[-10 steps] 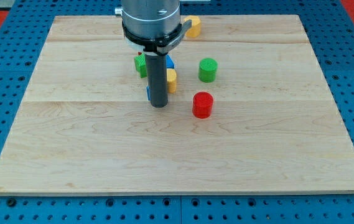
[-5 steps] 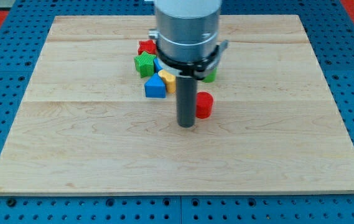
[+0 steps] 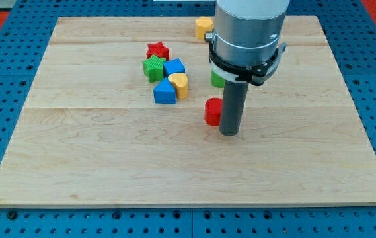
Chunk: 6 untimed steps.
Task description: Push red circle to the left of green circle
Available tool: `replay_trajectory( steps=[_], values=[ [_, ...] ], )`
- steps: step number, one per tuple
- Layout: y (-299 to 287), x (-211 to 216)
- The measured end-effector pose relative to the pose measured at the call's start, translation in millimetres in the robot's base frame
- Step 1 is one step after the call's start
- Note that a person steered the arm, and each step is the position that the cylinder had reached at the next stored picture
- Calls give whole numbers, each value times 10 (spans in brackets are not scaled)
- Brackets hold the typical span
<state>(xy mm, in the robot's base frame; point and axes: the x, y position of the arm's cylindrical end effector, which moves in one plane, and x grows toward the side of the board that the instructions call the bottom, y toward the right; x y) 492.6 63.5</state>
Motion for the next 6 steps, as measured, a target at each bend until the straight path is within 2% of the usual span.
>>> replay_trajectory(
  steps=[2,6],
  values=[
    [-32,-132],
    [-578,-732]
  ],
)
